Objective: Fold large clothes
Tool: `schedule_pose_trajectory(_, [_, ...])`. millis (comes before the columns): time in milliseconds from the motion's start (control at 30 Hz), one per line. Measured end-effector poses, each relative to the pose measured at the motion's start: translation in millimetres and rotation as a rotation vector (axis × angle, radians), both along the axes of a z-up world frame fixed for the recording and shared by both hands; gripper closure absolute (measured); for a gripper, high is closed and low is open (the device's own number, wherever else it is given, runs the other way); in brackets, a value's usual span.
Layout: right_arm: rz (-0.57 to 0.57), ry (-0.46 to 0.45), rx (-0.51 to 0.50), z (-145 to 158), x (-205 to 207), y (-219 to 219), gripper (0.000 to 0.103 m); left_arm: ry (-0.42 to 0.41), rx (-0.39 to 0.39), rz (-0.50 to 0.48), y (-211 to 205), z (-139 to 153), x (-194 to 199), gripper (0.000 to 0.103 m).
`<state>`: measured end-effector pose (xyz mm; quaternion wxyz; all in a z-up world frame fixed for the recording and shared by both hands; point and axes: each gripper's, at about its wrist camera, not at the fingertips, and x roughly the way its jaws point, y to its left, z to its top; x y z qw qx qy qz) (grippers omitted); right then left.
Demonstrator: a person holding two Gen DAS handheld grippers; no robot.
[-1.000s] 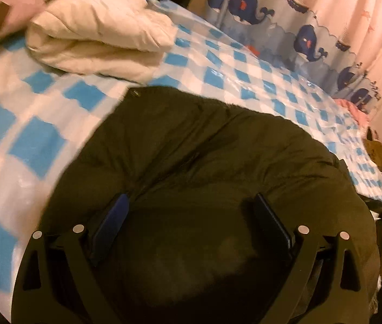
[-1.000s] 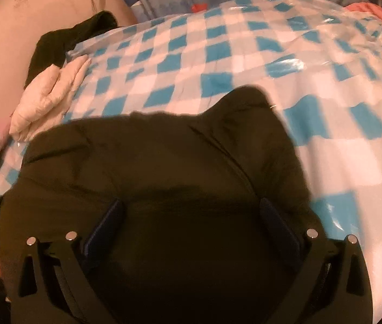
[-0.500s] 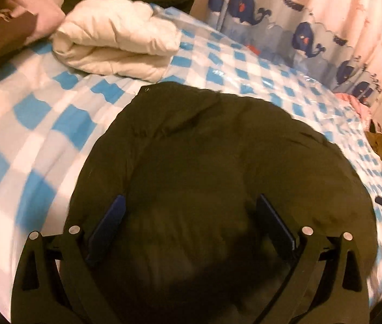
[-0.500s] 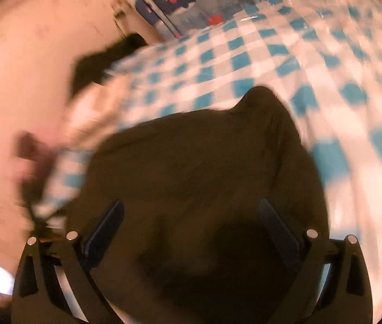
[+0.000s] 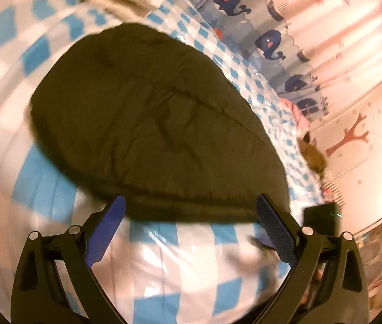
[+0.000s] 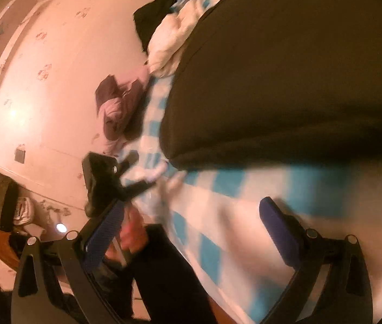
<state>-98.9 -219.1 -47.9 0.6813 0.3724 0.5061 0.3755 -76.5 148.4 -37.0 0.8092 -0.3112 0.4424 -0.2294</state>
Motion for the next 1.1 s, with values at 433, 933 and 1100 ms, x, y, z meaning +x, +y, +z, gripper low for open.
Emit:
schedule_pose_trajectory(433, [-0.136, -0.051, 0.211, 37, 56, 35, 0.006, 0.086, -0.201, -0.033, -27, -30, 18, 0.010])
schedule_pose_trajectory(933, [-0.363, 0.087, 0.204, -17, -27, -104, 0.007, 0.116, -0.241, 0.201, -9, -48, 96, 0.010])
schedule_pose_trajectory(1100, [-0.557, 0.098, 0.169, -12, -23, -193, 0.007, 0.138, -0.267, 0.217, -3, -49, 100, 0.010])
